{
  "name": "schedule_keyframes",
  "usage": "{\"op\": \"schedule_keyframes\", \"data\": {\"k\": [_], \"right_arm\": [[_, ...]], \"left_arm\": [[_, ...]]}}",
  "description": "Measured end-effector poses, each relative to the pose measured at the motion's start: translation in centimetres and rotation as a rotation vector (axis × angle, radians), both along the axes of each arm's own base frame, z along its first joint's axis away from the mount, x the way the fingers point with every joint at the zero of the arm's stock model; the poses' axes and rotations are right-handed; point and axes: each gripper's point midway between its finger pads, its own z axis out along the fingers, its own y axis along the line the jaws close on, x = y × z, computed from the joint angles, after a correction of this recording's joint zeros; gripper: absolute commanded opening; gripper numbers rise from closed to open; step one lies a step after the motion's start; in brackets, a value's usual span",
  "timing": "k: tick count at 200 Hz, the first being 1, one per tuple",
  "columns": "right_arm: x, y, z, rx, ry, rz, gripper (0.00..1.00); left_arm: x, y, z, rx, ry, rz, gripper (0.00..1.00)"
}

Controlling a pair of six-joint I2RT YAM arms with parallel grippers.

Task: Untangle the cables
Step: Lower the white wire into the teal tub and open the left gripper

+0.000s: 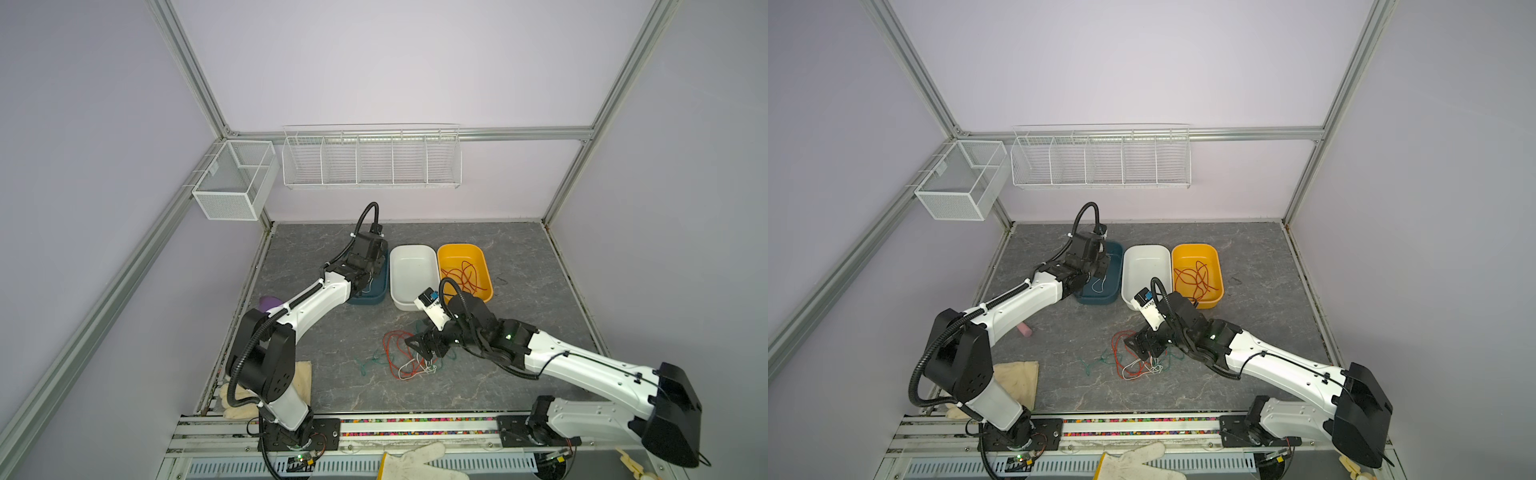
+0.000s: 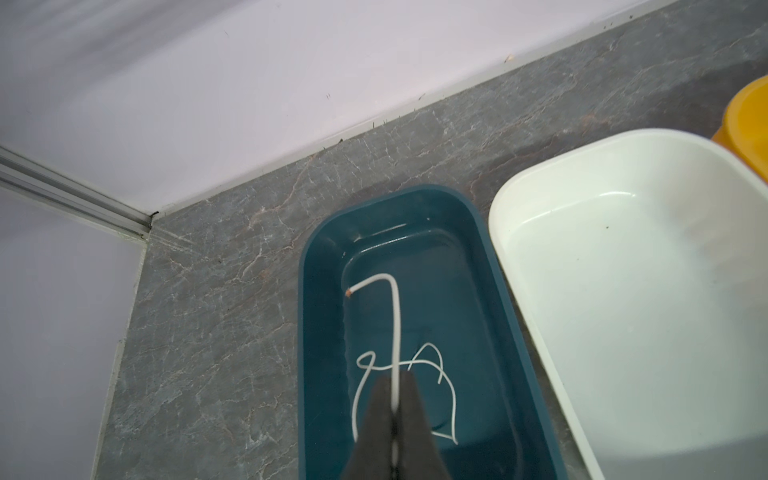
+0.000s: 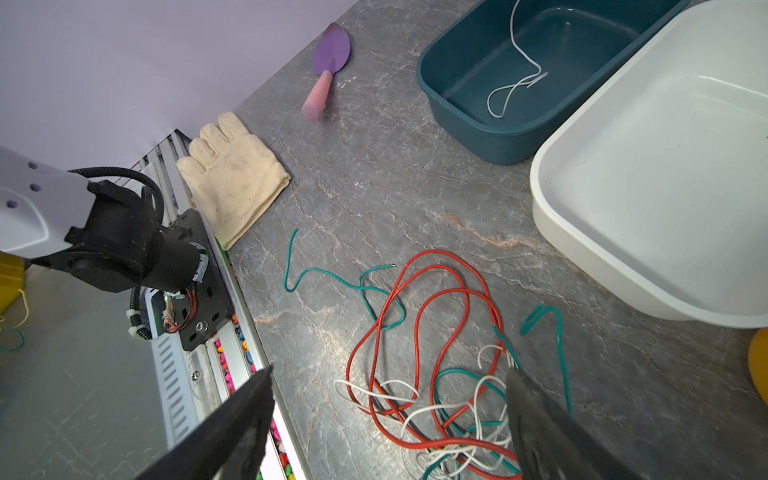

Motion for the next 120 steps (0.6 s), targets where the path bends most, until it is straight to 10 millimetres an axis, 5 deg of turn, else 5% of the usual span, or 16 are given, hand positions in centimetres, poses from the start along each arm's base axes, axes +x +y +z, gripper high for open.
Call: {"op": "schedule_keyframes", "data": {"k": [70,120], "right_arm": [[0.1,0.0,0.0,-0.006,-0.010,0.001,0.88],[0.1,0.0,0.0,-0.007,-0.013,0.001,0.88]], "left_arm": [[-0.4,0.5,-6.7,0.084,0.166,0.031,0.00],[-0.9,0.7,-8.3,0.094,0.222,0.044,0.00]]}}
